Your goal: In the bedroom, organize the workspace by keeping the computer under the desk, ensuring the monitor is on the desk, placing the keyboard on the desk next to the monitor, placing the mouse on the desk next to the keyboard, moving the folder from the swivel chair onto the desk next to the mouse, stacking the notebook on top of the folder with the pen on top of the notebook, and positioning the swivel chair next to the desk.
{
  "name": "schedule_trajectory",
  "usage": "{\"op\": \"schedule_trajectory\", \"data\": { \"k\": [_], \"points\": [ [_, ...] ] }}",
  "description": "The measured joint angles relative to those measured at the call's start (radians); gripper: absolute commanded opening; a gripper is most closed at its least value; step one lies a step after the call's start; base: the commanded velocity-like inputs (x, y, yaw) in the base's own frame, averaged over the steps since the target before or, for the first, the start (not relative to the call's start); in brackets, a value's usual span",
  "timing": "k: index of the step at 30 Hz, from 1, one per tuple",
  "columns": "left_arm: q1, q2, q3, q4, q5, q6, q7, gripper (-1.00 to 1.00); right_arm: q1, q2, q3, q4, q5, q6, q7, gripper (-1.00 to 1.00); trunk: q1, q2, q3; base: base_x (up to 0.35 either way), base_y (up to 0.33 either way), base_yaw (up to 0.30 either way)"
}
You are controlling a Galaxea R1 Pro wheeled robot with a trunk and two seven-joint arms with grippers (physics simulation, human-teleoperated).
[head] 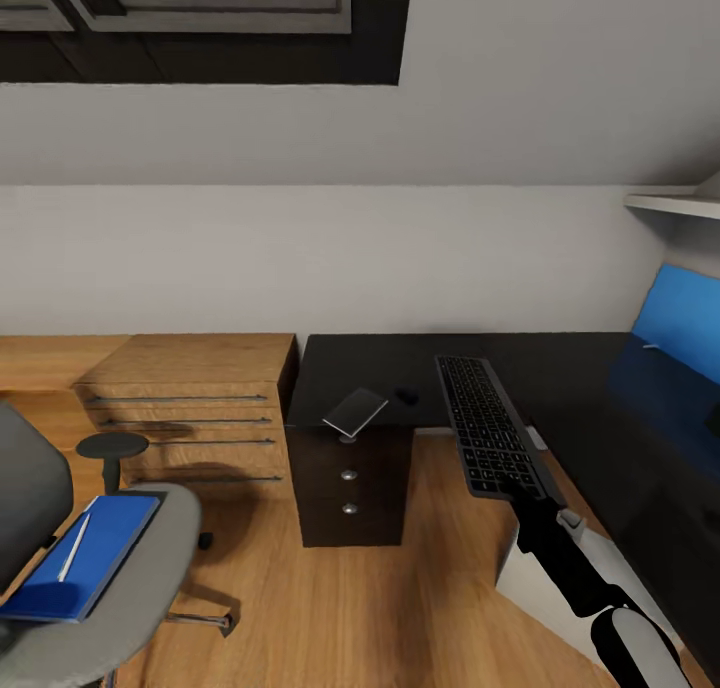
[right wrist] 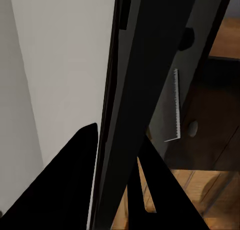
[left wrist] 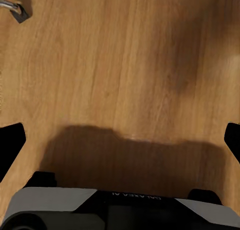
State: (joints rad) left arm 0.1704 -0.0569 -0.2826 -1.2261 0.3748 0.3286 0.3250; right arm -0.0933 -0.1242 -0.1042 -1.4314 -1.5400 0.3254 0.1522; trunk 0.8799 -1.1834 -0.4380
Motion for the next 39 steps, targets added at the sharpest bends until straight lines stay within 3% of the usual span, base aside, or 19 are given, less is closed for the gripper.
{"op": "schedule_trajectory", "data": {
  "k": [14,22,39],
  "points": [
    [0.0,0.0,0.0,0.013,0.0,0.0,0.0,1.0,0.0,0.0,0.0,0.0,0.001,0.0,0.003,-1.0,0.0,0.0,0.02,-0.328,-0.063,0.062],
    [0.0,-0.001,-0.001,0.013,-0.001,0.0,-0.001,1.0,0.0,-0.002,0.0,0.0,0.002,0.0,0.002,-1.0,-0.001,0.0,0.032,-0.145,-0.224,0.001],
    [0.0,0.0,0.0,0.013,0.0,0.001,0.0,1.0,0.0,-0.005,0.0,0.001,0.003,0.001,0.002,-1.0,0.0,0.0,0.034,-0.213,-0.206,0.0]
  ]
}}
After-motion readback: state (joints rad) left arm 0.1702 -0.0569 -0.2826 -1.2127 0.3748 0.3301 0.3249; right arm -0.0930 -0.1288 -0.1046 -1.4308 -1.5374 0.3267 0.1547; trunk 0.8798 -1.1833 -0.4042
